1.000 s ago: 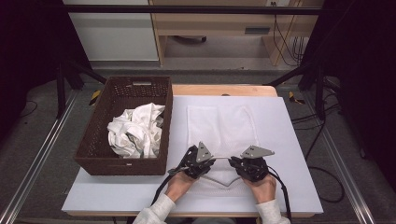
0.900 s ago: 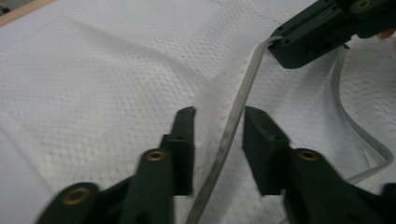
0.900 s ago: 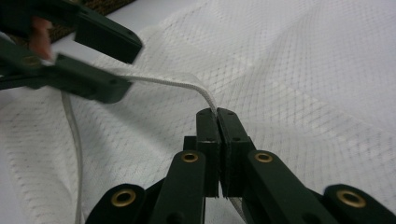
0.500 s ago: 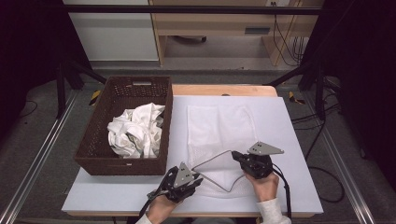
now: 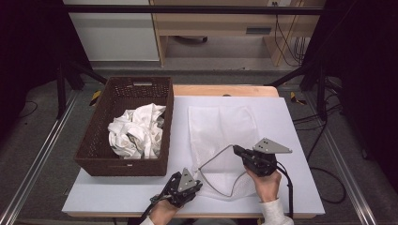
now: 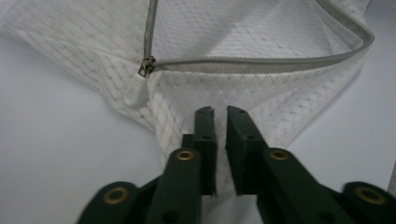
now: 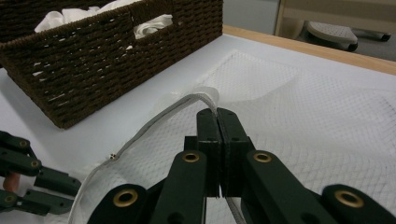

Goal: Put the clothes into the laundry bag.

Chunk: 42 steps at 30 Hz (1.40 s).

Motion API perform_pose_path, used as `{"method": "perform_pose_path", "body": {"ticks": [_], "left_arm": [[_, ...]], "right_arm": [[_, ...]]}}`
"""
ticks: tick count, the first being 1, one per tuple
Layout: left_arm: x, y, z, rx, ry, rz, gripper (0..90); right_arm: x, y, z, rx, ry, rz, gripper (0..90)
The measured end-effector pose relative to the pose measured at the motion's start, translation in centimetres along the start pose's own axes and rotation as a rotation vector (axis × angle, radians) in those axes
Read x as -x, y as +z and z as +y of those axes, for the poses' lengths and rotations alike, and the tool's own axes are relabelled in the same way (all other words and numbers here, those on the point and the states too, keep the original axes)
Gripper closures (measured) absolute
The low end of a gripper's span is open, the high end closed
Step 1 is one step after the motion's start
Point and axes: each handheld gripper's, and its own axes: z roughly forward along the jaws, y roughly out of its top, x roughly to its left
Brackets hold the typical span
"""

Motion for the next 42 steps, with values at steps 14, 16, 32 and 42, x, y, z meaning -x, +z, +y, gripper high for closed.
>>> {"method": "perform_pose_path", "body": {"ticks": [14, 16, 32, 42], "left_arm": [[-2.5, -7.6, 3.0, 0.217, -0.072, 0.079, 36.9], [-3.2, -8.8, 3.3, 0.237, -0.075, 0.115, 35.1], [-13.7, -15.7, 6.6, 0.254, -0.117, 0.396, 23.7], [-22.0, -11.1, 5.2, 0.022, -0.227, 0.470, 13.7]], "right_arm": [[0.4, 0.0, -0.7, -0.020, 0.026, 0.001, 89.0], [0.4, 0.1, -0.8, -0.032, 0.027, 0.004, 89.1], [0.4, 0.2, -0.9, -0.053, 0.033, 0.008, 89.1], [0.6, 0.3, -1.0, -0.066, 0.039, 0.010, 89.1]]}}
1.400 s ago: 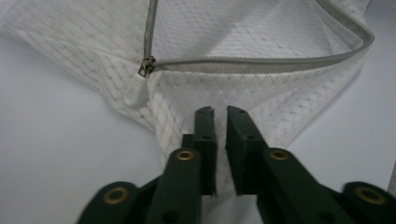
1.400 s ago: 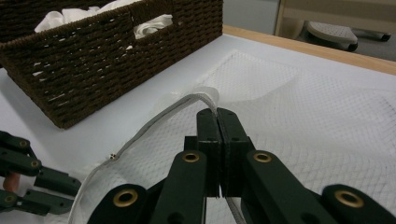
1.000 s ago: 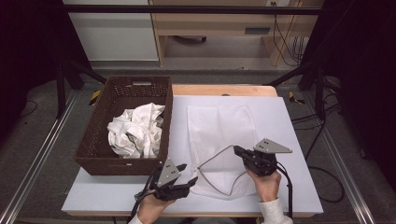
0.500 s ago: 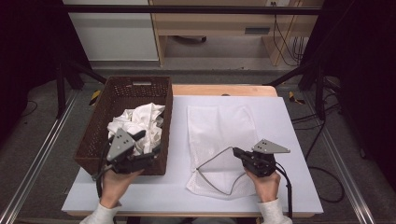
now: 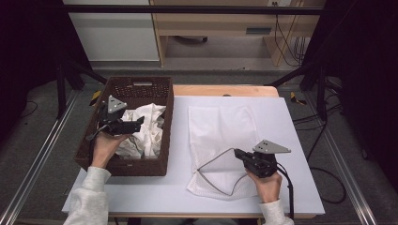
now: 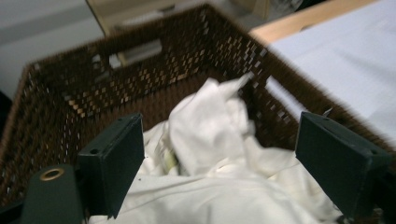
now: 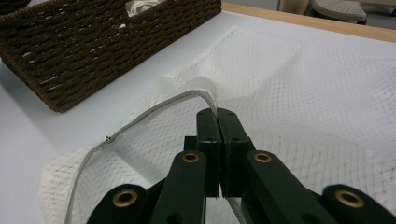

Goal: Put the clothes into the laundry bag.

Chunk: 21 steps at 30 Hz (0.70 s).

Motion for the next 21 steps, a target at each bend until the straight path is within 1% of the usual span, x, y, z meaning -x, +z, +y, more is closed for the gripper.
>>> {"method": "perform_pose_path", "body": {"ticks": [1, 4, 5, 8, 9, 10, 12, 14, 15, 17, 18, 19, 20, 21], "left_arm": [[-0.2, 0.6, -0.2, -0.024, -0.003, -0.004, 12.9], [-0.4, 2.0, -0.9, -0.085, 0.014, -0.004, 11.9], [-0.4, 2.4, -1.2, -0.106, 0.011, -0.004, 11.3], [-0.5, 3.2, -1.8, -0.165, 0.014, -0.012, 9.0], [-0.5, 3.2, -1.8, -0.165, 0.014, -0.012, 8.3], [-0.5, 3.6, -2.0, -0.185, 0.014, -0.028, 7.5], [-0.6, 4.2, -2.4, -0.215, 0.001, -0.038, 5.7], [-0.7, 4.7, -2.8, -0.235, -0.020, -0.042, 2.6], [-0.8, 4.9, -3.0, -0.238, -0.033, -0.051, 2.2], [-0.8, 5.2, -3.1, -0.256, -0.047, -0.053, 1.5], [-0.7, 5.3, -3.1, -0.266, -0.039, -0.054, 1.6], [-0.7, 5.3, -3.1, -0.266, -0.039, -0.054, 1.8], [-0.5, 5.7, -3.3, -0.297, -0.035, -0.059, 2.9], [-0.3, 6.0, -3.4, -0.313, -0.033, -0.063, 2.9]], "right_arm": [[0.0, 0.0, 0.0, -0.002, -0.003, -0.001, 89.1], [0.1, 0.0, -0.1, -0.007, 0.001, -0.002, 89.1], [0.1, 0.0, -0.1, -0.009, 0.002, -0.002, 89.1], [0.2, 0.1, -0.1, -0.015, 0.003, -0.001, 89.1], [0.2, 0.1, -0.1, -0.015, 0.003, -0.001, 89.1], [0.1, 0.2, -0.1, -0.018, 0.003, 0.002, 89.1], [0.1, 0.2, -0.2, -0.021, 0.002, 0.000, 89.1], [0.1, 0.2, -0.2, -0.025, 0.002, -0.001, 89.1], [0.1, 0.2, -0.2, -0.028, 0.000, -0.002, 89.1], [0.2, 0.2, -0.2, -0.030, 0.000, -0.002, 89.1], [0.2, 0.2, -0.2, -0.032, 0.000, -0.003, 89.0], [0.2, 0.3, -0.2, -0.032, -0.003, -0.003, 89.0], [0.2, 0.3, -0.2, -0.034, 0.001, -0.001, 89.0], [0.3, 0.3, -0.3, -0.038, 0.003, -0.003, 89.0]]}}
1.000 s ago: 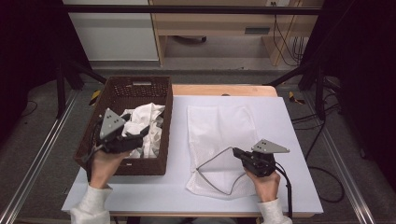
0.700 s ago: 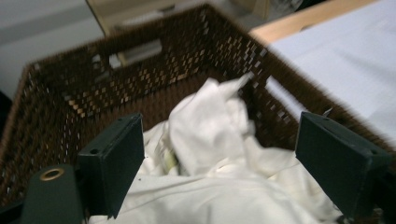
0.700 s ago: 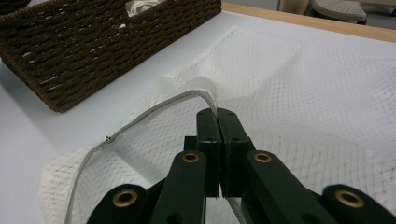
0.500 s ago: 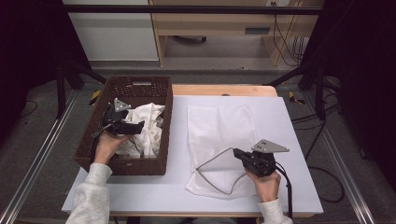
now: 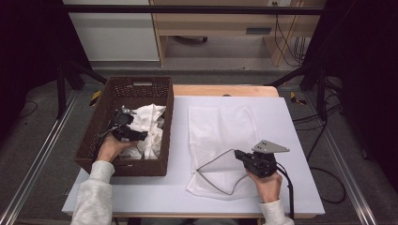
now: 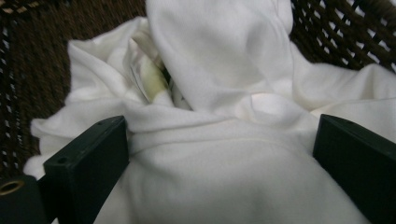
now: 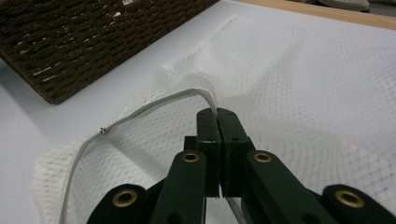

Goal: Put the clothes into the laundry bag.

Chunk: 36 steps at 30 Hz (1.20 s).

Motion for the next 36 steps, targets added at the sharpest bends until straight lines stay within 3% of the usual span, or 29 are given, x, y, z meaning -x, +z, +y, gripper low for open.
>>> {"method": "perform_pose_path", "body": {"ticks": [5, 10, 11, 16, 24, 30, 36], "left_arm": [[0.2, 0.6, 0.0, -0.037, 0.011, -0.008, 6.3], [0.2, 0.9, -0.1, -0.070, -0.007, -0.037, 16.8], [0.2, 0.9, -0.1, -0.084, -0.015, -0.048, 24.3], [0.2, 0.8, -0.1, -0.108, -0.019, -0.068, 41.4], [0.5, 0.0, 0.2, -0.133, -0.015, -0.040, 62.2], [1.1, -1.1, 0.3, -0.063, 0.022, -0.011, 64.8], [1.4, -2.9, 0.1, 0.117, 0.049, 0.037, 66.0]], "right_arm": [[0.1, 0.1, -0.1, -0.004, 0.004, 0.001, 88.9], [0.3, 0.3, -0.2, -0.018, 0.008, 0.003, 88.8], [0.3, 0.3, -0.2, -0.019, 0.011, 0.004, 88.8], [0.5, 0.2, -0.2, -0.023, 0.014, 0.004, 88.8], [0.6, 0.3, -0.3, -0.028, 0.023, 0.006, 88.8], [0.7, 0.2, -0.3, -0.026, 0.025, 0.005, 88.9], [0.9, -0.1, -0.4, -0.020, 0.030, 0.002, 88.8]]}}
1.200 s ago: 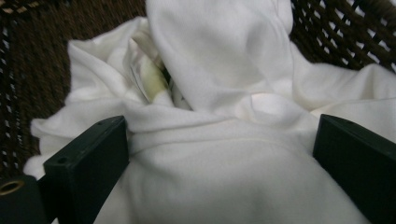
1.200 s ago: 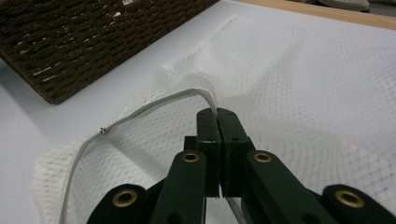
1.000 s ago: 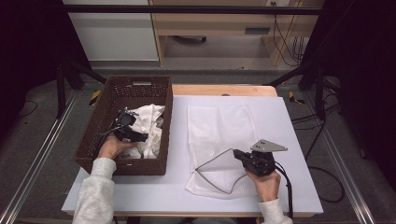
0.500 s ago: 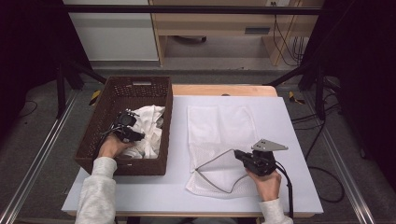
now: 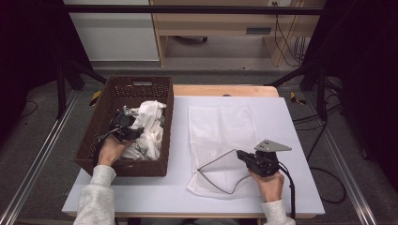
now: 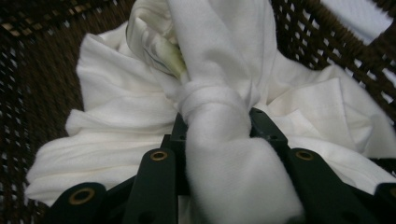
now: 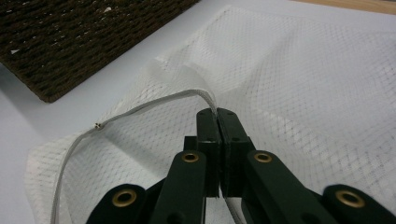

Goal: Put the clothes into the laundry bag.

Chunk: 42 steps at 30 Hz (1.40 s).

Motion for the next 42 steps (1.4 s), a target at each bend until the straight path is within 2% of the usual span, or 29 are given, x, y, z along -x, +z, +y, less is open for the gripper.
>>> {"method": "perform_pose_path", "body": {"ticks": [1, 2, 3, 4, 5, 10, 11, 13, 14, 16, 19, 21, 22, 23, 26, 29, 31, 32, 33, 35, 36, 38, 39, 42], "left_arm": [[0.0, 0.0, 0.0, 0.000, 0.000, 0.000, 66.2], [0.0, -0.3, 0.0, 0.028, 0.004, 0.011, 66.4], [0.0, -0.6, -0.1, 0.060, 0.001, 0.022, 66.5], [0.0, -1.2, -0.2, 0.122, -0.009, 0.044, 66.7], [0.0, -1.2, -0.2, 0.122, -0.009, 0.044, 66.9], [-0.2, -2.8, -0.6, 0.289, -0.039, 0.083, 67.8], [-0.3, -3.3, -0.7, 0.338, -0.043, 0.095, 68.0], [-0.4, -3.8, -0.8, 0.386, -0.053, 0.106, 68.2], [-0.4, -3.8, -0.8, 0.386, -0.053, 0.106, 68.2], [-0.8, -4.5, -0.8, 0.458, -0.083, 0.122, 68.4], [-1.1, -5.4, -0.8, 0.531, -0.109, 0.136, 68.5], [-1.3, -6.1, -0.6, 0.571, -0.117, 0.155, 68.6], [-1.3, -6.1, -0.6, 0.571, -0.117, 0.155, 68.5], [-1.4, -7.1, -0.3, 0.621, -0.128, 0.170, 68.6], [-1.4, -8.7, 0.1, 0.695, -0.133, 0.186, 68.6], [-1.4, -10.5, 0.6, 0.764, -0.140, 0.192, 68.6], [-1.5, -11.6, 1.0, 0.796, -0.144, 0.191, 68.6], [-1.5, -11.6, 1.0, 0.796, -0.144, 0.191, 68.6], [-1.5, -13.0, 1.5, 0.837, -0.148, 0.192, 68.6], [-1.5, -13.4, 1.7, 0.849, -0.149, 0.194, 68.6], [-1.3, -14.7, 2.2, 0.887, -0.152, 0.193, 68.6], [-1.2, -15.1, 2.3, 0.901, -0.151, 0.194, 68.6], [-0.9, -16.0, 2.6, 0.935, -0.150, 0.193, 68.6], [-0.2, -17.1, 3.1, 0.978, -0.133, 0.194, 68.6]], "right_arm": [[0.0, 0.0, 0.0, -0.001, 0.002, 0.000, 88.9], [0.0, 0.0, 0.0, -0.001, 0.002, 0.000, 88.9], [0.0, 0.0, 0.0, -0.001, 0.001, 0.000, 88.9], [0.0, 0.0, 0.0, 0.000, 0.001, 0.000, 88.9], [0.0, 0.0, 0.0, 0.001, -0.001, 0.001, 88.9], [0.0, 0.0, 0.0, 0.003, 0.004, 0.001, 89.0], [0.0, 0.0, 0.0, 0.003, 0.006, 0.002, 89.0], [0.0, 0.0, 0.0, 0.004, 0.005, 0.002, 89.0], [0.0, 0.0, 0.0, 0.004, 0.005, 0.002, 89.0], [0.0, 0.0, 0.0, 0.004, 0.008, 0.002, 89.0], [0.0, -0.1, 0.0, 0.003, 0.007, 0.004, 89.0], [0.0, -0.1, 0.0, 0.004, 0.006, 0.003, 89.0], [0.0, -0.1, 0.0, 0.006, 0.005, 0.002, 89.0], [0.0, -0.1, 0.0, 0.008, 0.009, 0.002, 89.0], [0.0, -0.1, 0.0, 0.008, 0.009, 0.002, 89.0], [0.0, -0.1, 0.0, 0.008, 0.010, 0.003, 89.0], [0.0, -0.1, 0.1, 0.010, 0.013, 0.004, 89.0], [0.0, -0.1, 0.1, 0.010, 0.013, 0.004, 89.0], [0.0, -0.1, 0.1, 0.011, 0.012, 0.004, 89.0], [0.0, -0.1, 0.1, 0.012, 0.010, 0.004, 89.0], [0.0, -0.1, 0.0, 0.011, 0.008, 0.002, 89.0], [0.0, -0.1, 0.0, 0.010, 0.009, 0.002, 89.0], [0.0, -0.1, 0.0, 0.011, 0.008, 0.002, 89.0], [0.0, -0.1, 0.1, 0.013, 0.006, 0.002, 89.0]]}}
